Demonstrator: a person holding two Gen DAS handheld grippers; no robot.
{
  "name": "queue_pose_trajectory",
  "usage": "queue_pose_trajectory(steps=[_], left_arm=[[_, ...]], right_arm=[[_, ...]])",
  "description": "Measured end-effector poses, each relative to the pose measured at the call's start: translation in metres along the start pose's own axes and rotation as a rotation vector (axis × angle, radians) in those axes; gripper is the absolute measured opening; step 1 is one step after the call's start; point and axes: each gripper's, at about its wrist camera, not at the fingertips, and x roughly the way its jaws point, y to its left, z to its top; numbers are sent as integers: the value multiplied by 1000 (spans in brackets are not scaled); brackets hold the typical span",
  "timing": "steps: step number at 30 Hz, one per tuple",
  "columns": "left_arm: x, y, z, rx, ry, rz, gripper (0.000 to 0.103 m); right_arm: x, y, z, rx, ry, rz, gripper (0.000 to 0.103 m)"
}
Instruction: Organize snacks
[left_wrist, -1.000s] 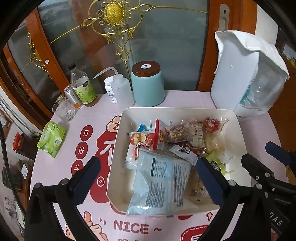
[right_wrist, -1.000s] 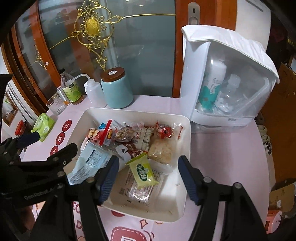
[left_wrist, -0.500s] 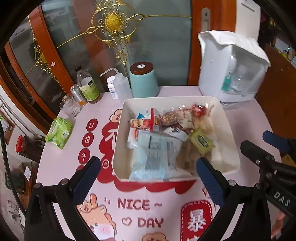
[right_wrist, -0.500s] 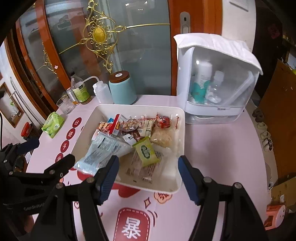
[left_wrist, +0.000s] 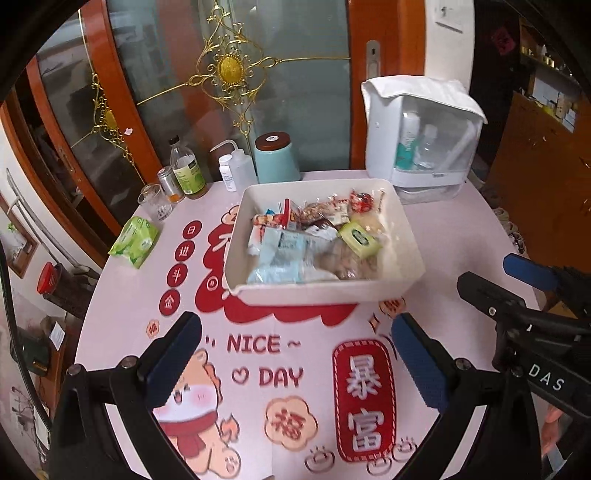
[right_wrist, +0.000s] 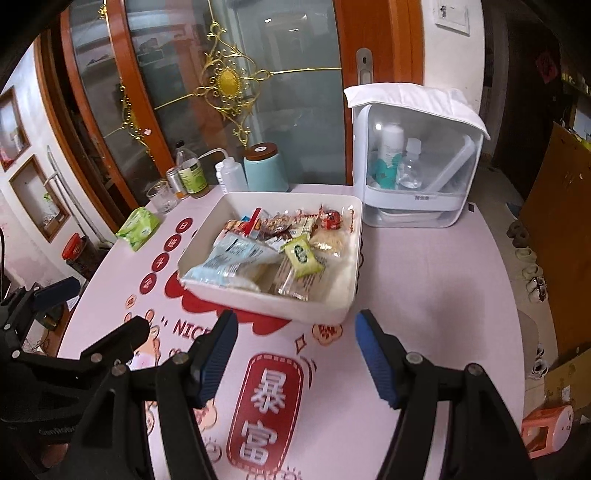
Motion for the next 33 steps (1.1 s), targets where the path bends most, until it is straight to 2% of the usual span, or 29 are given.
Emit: queue_pose_trajectory(steps=[7, 13, 18, 25, 33], left_arm=[[-42, -12, -48, -15, -9, 6, 102], [-68, -19, -82, -31, -6, -6, 102], [-85, -19, -101, -50, -3, -63, 102], [-100, -14, -117, -38, -10, -77, 102], [-101, 5, -131, -74, -4, -90, 102]], right_arm=[[-36, -1, -44, -2, 1, 42, 66], [-62, 2, -76, -7, -14, 44, 66], [-76, 0, -94, 41, 0, 74, 66], [-96, 12, -114, 100, -42, 2, 66], [-106, 25, -135, 188, -54, -34, 66]])
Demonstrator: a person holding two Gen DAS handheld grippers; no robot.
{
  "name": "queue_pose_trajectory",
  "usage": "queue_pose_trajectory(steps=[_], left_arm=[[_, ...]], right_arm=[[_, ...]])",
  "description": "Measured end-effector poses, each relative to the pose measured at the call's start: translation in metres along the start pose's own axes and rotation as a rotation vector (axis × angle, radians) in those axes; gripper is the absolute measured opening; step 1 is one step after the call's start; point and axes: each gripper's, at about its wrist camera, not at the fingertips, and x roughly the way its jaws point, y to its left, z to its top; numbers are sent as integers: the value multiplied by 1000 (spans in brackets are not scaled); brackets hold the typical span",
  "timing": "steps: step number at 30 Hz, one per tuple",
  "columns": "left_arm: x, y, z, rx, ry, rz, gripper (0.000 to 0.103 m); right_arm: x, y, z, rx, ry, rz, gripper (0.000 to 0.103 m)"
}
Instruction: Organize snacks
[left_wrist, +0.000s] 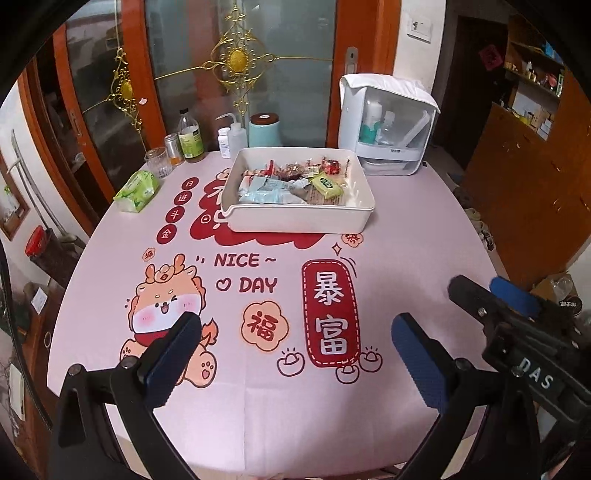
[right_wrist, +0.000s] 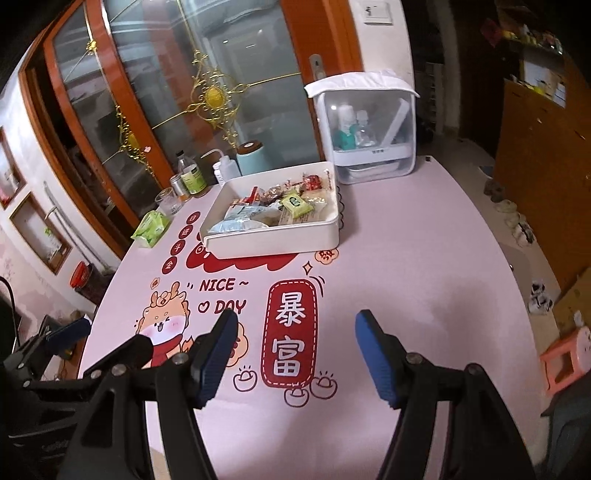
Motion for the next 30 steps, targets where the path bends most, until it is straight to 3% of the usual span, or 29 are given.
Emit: queue_pose_trajectory(steps=[12, 30], left_arm=[[-1, 9, -3, 16, -25, 18, 102], [-3, 12, -7, 15, -20, 11, 102]], right_arm=[[-11, 13, -13, -1, -22, -54, 66], [-14, 15, -15, -1, -16, -63, 66]])
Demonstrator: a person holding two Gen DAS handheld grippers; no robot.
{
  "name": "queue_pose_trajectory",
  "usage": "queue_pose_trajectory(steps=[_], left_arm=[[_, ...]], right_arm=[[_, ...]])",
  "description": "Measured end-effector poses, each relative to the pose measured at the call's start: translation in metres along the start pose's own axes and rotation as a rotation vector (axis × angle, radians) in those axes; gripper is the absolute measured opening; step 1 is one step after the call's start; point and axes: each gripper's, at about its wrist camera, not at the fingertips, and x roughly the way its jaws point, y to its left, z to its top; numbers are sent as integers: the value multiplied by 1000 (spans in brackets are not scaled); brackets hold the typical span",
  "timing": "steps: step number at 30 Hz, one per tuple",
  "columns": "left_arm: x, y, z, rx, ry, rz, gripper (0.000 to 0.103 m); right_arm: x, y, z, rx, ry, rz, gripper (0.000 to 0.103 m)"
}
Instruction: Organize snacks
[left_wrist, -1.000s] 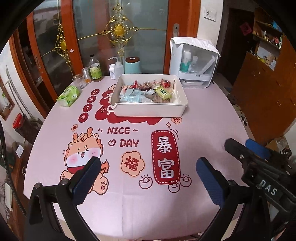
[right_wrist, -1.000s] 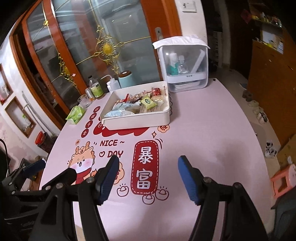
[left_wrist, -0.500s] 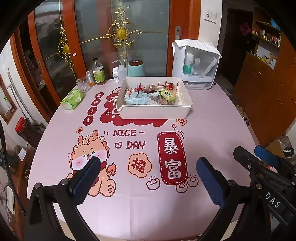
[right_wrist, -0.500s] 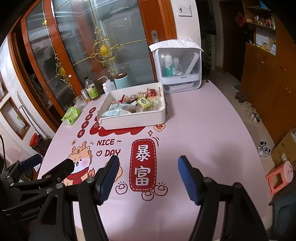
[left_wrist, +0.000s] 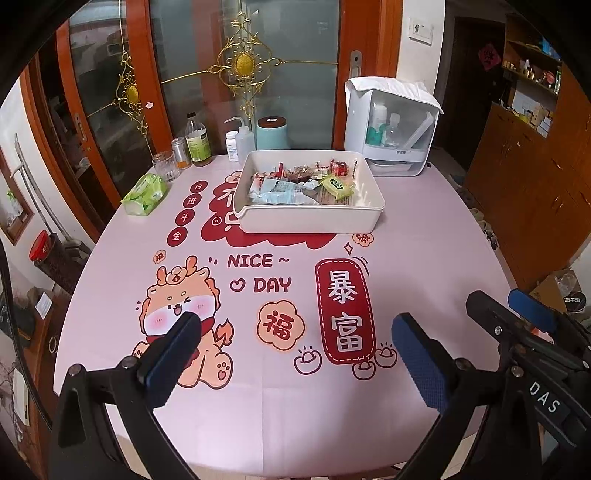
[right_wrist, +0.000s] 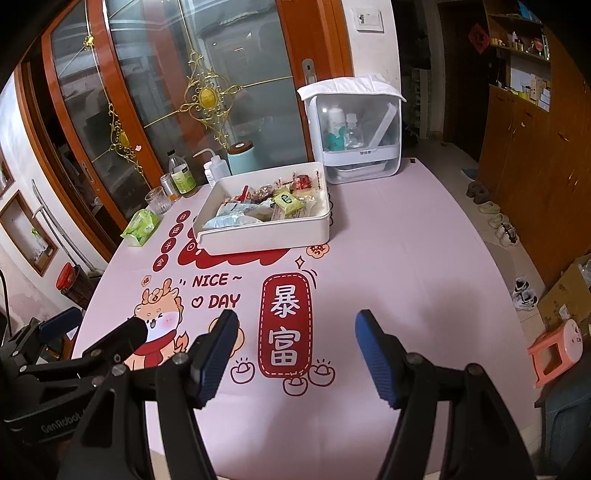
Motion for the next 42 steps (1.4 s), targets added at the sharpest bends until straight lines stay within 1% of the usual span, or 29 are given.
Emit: queue_pose_trajectory(steps=[10, 18, 34, 42], left_arm=[[0, 0, 0, 0, 2, 0, 102], [2, 3, -5, 5, 19, 4, 102], [12, 7, -1, -1, 63, 0, 102], [15, 7, 1, -1, 71, 1, 102]], right_arm=[[0, -1, -1, -4, 0, -8, 66], [1, -6, 0, -5, 9, -11, 66], [8, -4, 1, -11, 21, -16, 66], [11, -4, 1, -12, 25, -16, 66]])
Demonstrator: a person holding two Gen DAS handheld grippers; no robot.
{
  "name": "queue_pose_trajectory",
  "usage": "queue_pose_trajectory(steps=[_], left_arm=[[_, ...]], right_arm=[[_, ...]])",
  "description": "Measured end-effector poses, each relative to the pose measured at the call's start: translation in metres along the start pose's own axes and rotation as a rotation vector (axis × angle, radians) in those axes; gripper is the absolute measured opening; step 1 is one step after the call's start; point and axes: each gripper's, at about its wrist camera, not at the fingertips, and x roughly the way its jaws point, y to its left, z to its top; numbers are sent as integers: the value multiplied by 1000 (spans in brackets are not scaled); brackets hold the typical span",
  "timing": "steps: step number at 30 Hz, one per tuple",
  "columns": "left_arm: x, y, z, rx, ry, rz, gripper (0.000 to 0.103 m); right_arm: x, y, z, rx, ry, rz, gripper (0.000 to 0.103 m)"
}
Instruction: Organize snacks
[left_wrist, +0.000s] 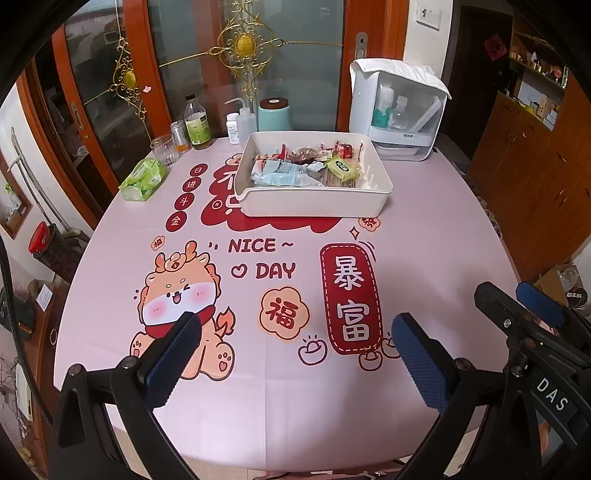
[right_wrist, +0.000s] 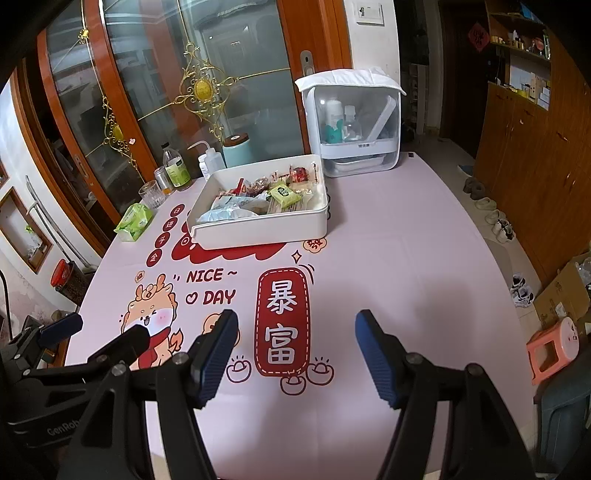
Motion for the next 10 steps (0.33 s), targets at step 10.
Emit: queue_pose_trajectory(steps=[10], left_arm=[[3, 4, -3, -5, 10, -3, 102]], right_arm=[[5, 3, -3, 4, 9, -2, 66]])
